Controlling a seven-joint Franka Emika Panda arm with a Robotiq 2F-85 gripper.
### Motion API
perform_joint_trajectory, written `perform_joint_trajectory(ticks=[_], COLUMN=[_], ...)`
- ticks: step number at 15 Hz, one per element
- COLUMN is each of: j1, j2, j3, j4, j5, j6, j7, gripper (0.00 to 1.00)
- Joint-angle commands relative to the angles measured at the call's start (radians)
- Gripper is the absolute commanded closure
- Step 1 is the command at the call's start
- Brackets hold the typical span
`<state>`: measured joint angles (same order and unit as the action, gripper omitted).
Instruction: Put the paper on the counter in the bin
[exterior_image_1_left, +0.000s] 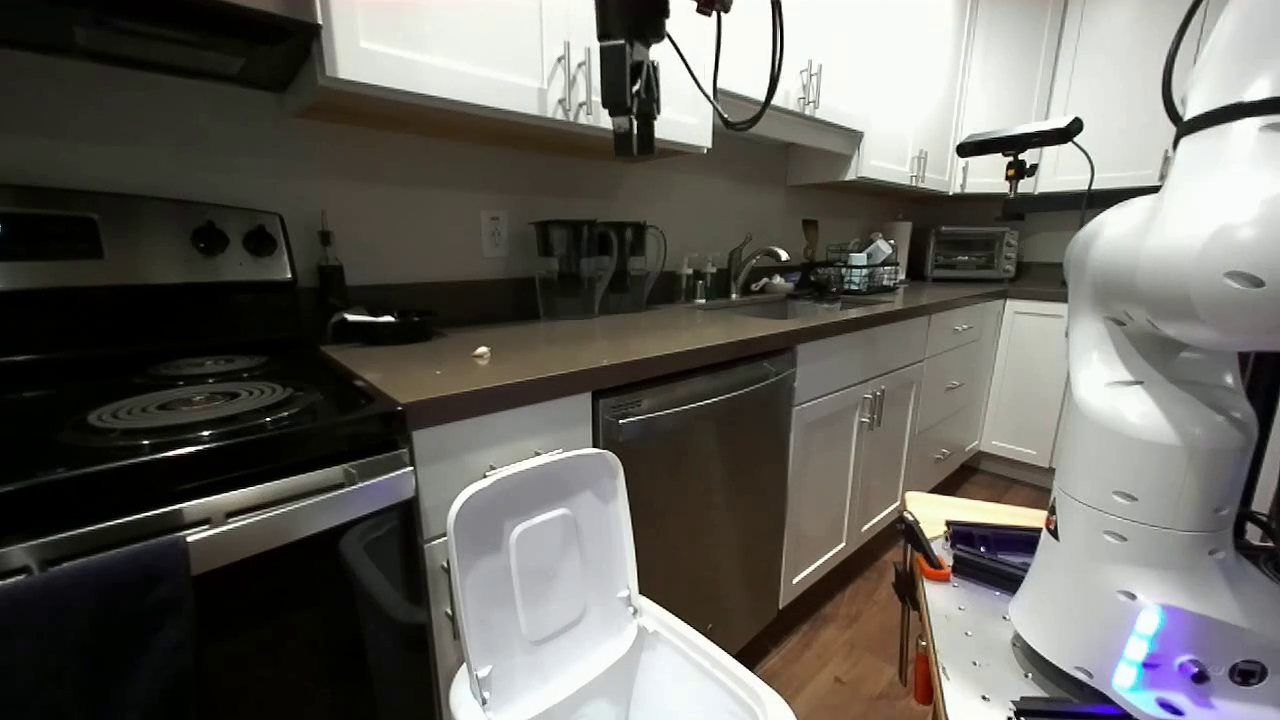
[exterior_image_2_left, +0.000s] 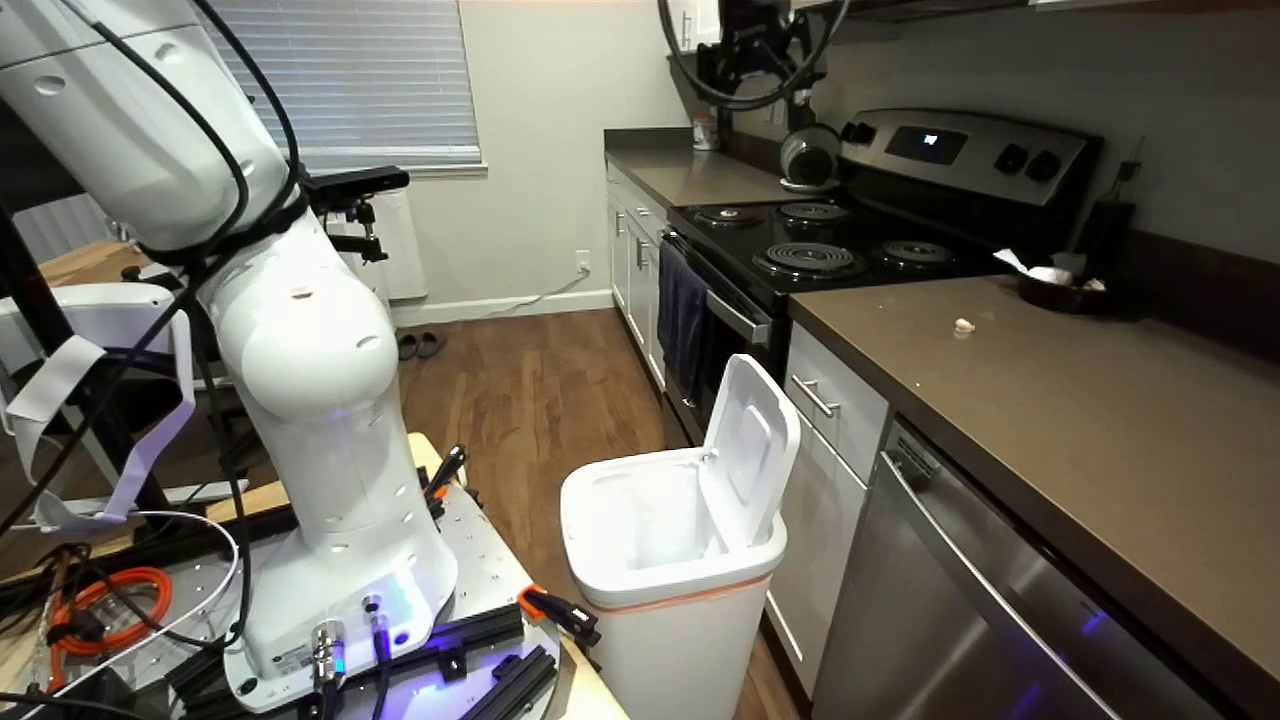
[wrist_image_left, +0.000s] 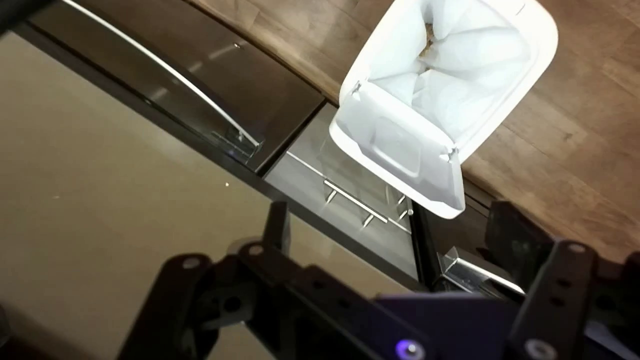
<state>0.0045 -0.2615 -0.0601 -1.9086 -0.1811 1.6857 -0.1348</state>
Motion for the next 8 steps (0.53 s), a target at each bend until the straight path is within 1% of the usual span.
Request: perform_joint_trajectory(ticks=[1, 4, 6, 7, 8], j1=[-0.024, -0.05, -0.075, -0.089, -0.103], j2=[0.183, 0.323, 0.421, 0.474, 0.517], j3=[-0.055, -0.079, -0.081, -0.08, -0.077], j4=[0.227, 0.392, 0.511, 0.568, 0.625], j5=[0.098, 0.197, 0.254, 0.268, 0.28], j6=[-0.005, 0.0, 0.005, 0.012, -0.012], j7=[-0.114, -0.101, -0.058, -0.041, -0.04], gripper=[0.0, 0.0, 0.0, 0.0, 0.0])
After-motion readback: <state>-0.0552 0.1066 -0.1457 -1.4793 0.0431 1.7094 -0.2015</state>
